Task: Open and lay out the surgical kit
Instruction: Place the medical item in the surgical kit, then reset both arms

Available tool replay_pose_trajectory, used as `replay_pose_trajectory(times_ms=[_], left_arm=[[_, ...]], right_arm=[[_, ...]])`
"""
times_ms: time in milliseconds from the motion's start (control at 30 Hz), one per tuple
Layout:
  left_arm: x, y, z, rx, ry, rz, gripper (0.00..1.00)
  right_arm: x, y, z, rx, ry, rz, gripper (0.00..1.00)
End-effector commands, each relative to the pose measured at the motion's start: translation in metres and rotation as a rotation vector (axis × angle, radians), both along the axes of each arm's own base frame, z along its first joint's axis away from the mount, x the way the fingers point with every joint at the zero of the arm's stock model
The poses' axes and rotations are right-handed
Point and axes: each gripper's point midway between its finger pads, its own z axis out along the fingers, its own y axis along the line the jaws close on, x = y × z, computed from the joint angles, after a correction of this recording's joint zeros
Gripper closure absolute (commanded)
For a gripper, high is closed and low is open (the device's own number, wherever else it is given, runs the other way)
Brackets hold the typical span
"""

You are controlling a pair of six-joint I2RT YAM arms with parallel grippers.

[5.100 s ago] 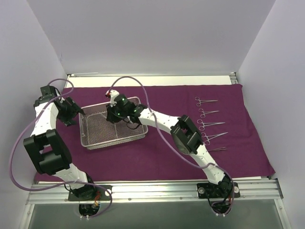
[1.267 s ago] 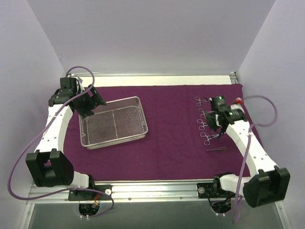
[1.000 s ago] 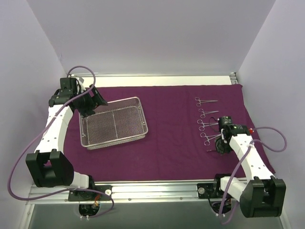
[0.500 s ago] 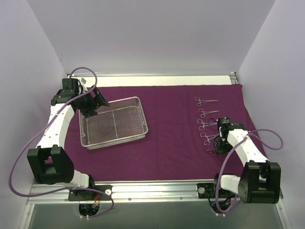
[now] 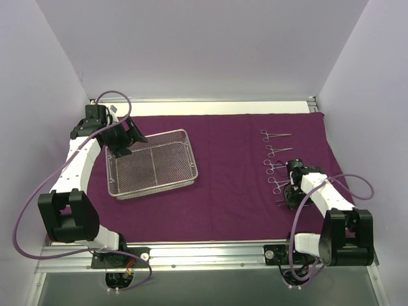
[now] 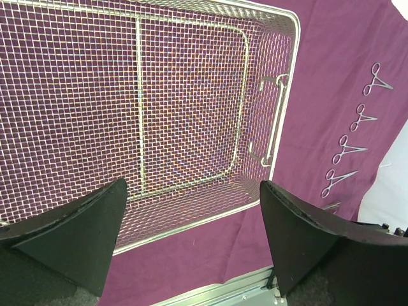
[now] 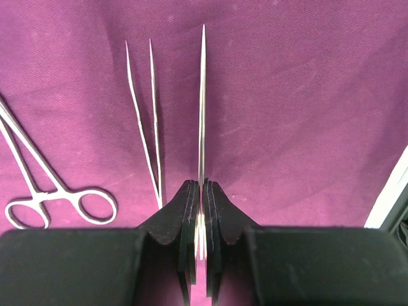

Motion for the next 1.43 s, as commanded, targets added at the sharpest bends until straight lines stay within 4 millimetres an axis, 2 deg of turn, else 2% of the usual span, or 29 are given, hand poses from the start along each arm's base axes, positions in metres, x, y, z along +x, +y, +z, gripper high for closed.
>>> replay_pose_trajectory(times_ms=[0,167,300,433,600,633,733,767,800,867,900,933,967,1033,1067,1133,1200,1267,1333,1400], left_arm=[[0.012,-0.002,0.021,0.001,-0.084,-0.03,0.06],[0.012,-0.001,0.025,0.006,-0.093,-0.031,0.06],[0.011,-0.001,0.024,0.004,-0.09,-0.03,0.06],[0.01,-0.001,0.023,-0.002,-0.088,-0.031,0.06],[0.01,-0.003,0.024,-0.012,-0.096,-0.033,0.06],[0.01,-0.003,0.024,-0.014,-0.096,-0.035,0.06],[0.009,-0.004,0.024,-0.016,-0.098,-0.037,0.06],[0.009,-0.004,0.025,-0.017,-0.106,-0.038,0.06],[0.009,-0.005,0.026,-0.02,-0.108,-0.039,0.06],[0.007,-0.007,0.027,-0.029,-0.112,-0.047,0.06],[0.008,-0.008,0.029,-0.039,-0.12,-0.053,0.06],[0.008,-0.01,0.031,-0.045,-0.126,-0.06,0.06],[0.006,-0.011,0.031,-0.049,-0.13,-0.063,0.06],[0.003,-0.014,0.03,-0.055,-0.13,-0.066,0.06],[0.001,-0.015,0.031,-0.055,-0.135,-0.069,0.06],[-0.004,-0.015,0.024,-0.05,-0.122,-0.065,0.06],[-0.012,-0.015,0.021,-0.052,-0.109,-0.058,0.06],[-0.017,-0.018,0.026,-0.061,-0.124,-0.058,0.06],[-0.023,-0.022,0.025,-0.061,-0.125,-0.057,0.06],[-0.027,-0.032,0.037,-0.115,-0.171,-0.07,0.06]], right_arm=[[-0.019,-0.006,-0.008,-0.038,0.063,-0.032,0.95],[-0.017,0.0,-0.008,-0.041,0.073,0.006,0.88],[-0.016,0.002,-0.007,-0.042,0.074,0.015,0.76],[-0.019,0.005,0.0,-0.041,0.063,0.015,0.72],[-0.015,0.01,0.02,-0.034,0.009,0.021,0.64],[-0.02,0.012,0.025,-0.035,0.027,0.035,0.63],[-0.014,0.015,0.046,-0.042,-0.016,0.059,0.56],[-0.012,0.017,0.052,-0.047,-0.03,0.084,0.52],[-0.001,0.017,0.063,-0.057,-0.062,0.133,0.44],[0.017,0.02,0.074,-0.081,-0.095,0.216,0.32],[0.025,0.022,0.079,-0.101,-0.098,0.287,0.17],[0.042,0.022,0.093,-0.139,-0.139,0.317,0.1],[0.049,0.03,0.094,-0.159,-0.128,0.371,0.01],[0.076,0.04,0.111,-0.21,-0.186,0.461,0.0],[0.084,0.045,0.111,-0.23,-0.183,0.496,0.0],[0.097,0.068,0.116,-0.249,-0.223,0.62,0.0],[0.1,0.088,0.113,-0.238,-0.216,0.725,0.0],[0.099,0.098,0.114,-0.254,-0.245,0.8,0.0],[0.105,0.115,0.118,-0.218,-0.343,0.852,0.0],[0.098,0.124,0.118,-0.161,-0.417,0.919,0.0]])
